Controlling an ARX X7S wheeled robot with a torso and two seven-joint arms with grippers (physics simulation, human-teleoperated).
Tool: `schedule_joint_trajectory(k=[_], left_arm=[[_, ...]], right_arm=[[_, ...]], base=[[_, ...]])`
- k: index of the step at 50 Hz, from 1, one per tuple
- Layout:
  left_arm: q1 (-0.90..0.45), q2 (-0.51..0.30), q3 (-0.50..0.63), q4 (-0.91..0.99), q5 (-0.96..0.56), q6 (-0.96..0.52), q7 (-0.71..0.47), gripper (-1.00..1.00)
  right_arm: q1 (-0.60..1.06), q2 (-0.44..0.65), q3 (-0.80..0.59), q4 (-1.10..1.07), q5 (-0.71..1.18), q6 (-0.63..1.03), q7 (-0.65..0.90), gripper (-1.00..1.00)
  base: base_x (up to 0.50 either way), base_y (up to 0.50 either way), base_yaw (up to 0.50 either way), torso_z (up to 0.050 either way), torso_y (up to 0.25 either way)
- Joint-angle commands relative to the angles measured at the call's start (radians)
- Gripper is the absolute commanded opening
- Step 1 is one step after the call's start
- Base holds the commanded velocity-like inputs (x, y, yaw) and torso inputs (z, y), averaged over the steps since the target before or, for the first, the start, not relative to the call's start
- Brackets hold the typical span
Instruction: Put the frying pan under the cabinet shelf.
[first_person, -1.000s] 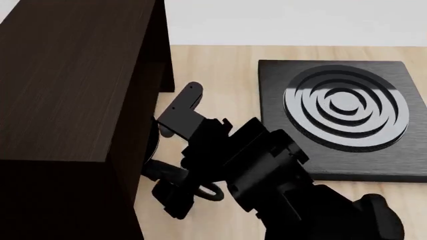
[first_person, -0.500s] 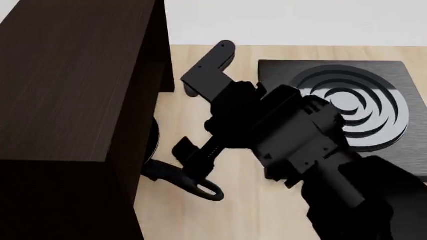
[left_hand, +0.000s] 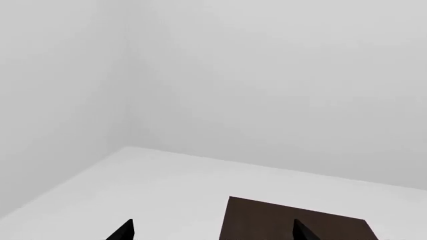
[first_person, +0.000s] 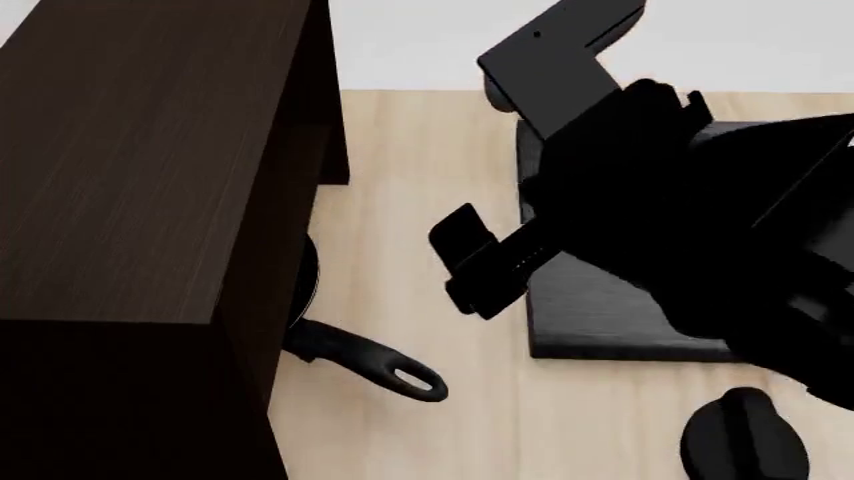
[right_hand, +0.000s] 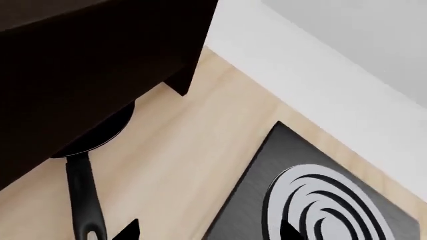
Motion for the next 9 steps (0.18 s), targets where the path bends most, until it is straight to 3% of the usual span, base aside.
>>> schedule_joint_trajectory(k=[1, 9], left_arm=[[0.023, -0.002, -0.028, 0.044, -0.038, -0.028, -0.002, 1.0], [0.012, -0.013, -0.056, 0.07, -0.082, -0.064, 0.008, 1.0]], right_arm=[[0.08, 0.173, 0.126, -0.306, 0.29, 0.147, 0.36, 1.0], [0.186, 0.244, 0.165, -0.449, 0.569, 0.192, 0.655, 1.0]], base=[[0.0, 0.0, 0.0, 0.0, 0.0], [0.0, 0.0, 0.0, 0.0, 0.0]])
